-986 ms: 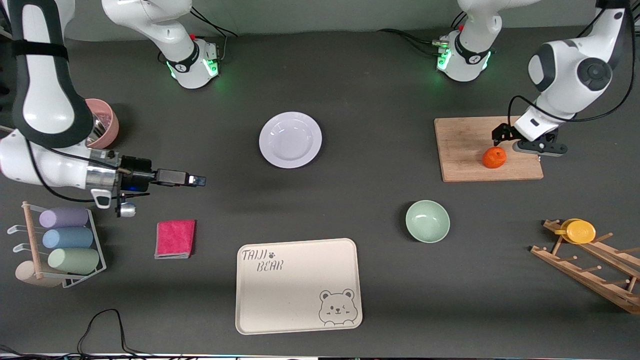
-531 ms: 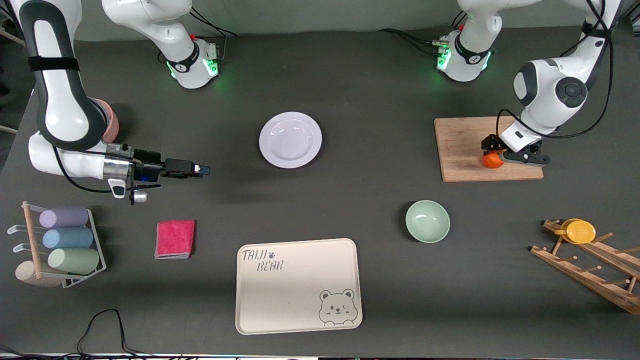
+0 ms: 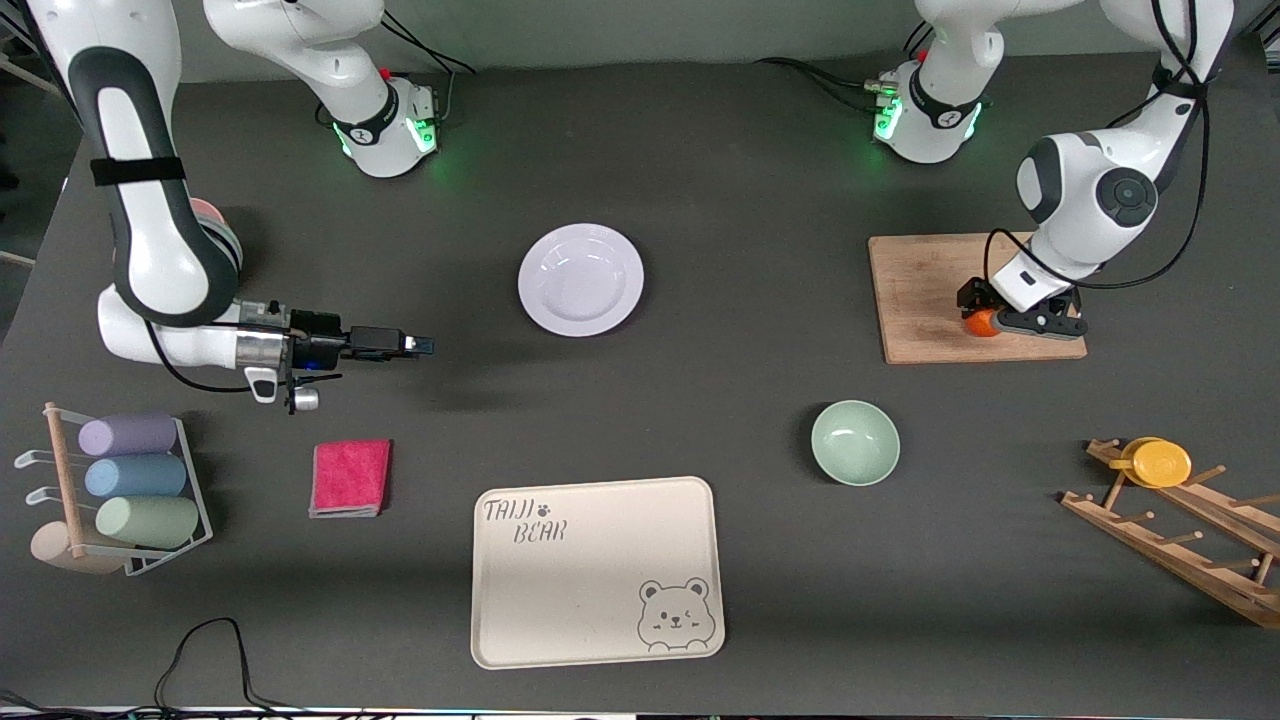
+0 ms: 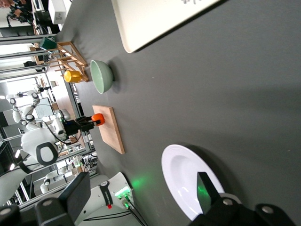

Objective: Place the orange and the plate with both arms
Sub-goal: 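Close the left gripper on the orange and lift it, then carry the orange with the left gripper over the white plate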

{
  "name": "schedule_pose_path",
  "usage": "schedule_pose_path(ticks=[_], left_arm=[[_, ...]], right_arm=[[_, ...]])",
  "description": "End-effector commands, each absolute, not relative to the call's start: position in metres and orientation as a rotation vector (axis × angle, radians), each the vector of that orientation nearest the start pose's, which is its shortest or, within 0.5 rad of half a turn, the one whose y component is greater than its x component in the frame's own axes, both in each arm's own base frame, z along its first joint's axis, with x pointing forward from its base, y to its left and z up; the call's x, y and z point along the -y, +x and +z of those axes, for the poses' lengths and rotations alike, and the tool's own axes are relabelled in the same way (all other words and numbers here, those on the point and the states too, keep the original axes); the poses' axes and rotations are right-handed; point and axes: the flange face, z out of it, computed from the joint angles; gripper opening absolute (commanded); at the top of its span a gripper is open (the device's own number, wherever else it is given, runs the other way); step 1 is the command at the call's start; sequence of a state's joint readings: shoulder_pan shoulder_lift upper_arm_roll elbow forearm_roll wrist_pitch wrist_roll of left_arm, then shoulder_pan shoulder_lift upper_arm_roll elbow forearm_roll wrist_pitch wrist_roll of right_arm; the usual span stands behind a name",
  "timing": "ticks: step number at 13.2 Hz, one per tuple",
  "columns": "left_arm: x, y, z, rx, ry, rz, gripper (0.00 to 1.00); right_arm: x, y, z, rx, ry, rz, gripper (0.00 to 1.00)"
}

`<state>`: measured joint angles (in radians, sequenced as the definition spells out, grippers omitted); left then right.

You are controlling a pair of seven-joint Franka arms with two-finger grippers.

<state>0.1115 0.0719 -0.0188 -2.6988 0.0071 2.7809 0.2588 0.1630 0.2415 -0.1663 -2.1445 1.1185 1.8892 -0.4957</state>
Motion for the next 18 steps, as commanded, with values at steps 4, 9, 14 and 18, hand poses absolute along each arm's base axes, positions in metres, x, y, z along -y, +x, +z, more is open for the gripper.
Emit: schedule_pose_path(ticks=[4,9,14,18], left_arm=[[-0.040,0.426,0.265,-0.276,-3.119,-0.034,0.62],[-0.049,0.478,0.450,-0.242,-3.137,0.220,0.62],[0.014,0.486,0.585,-0.126,-3.118,0.247,0.62],[0.148,0.470,0.608,0.008,-3.106,0.188,0.62]], right_arm=[[-0.043,0.550,0.315,-0.114,-2.068,0.204,1.00],[-0.042,0.556,0.322,-0.093,-2.083,0.189,1.00],[-0.039,0.553,0.316,-0.107,-2.075,0.192,1.00],[-0.040,0.541,0.303,-0.111,-2.045,0.191,1.00]])
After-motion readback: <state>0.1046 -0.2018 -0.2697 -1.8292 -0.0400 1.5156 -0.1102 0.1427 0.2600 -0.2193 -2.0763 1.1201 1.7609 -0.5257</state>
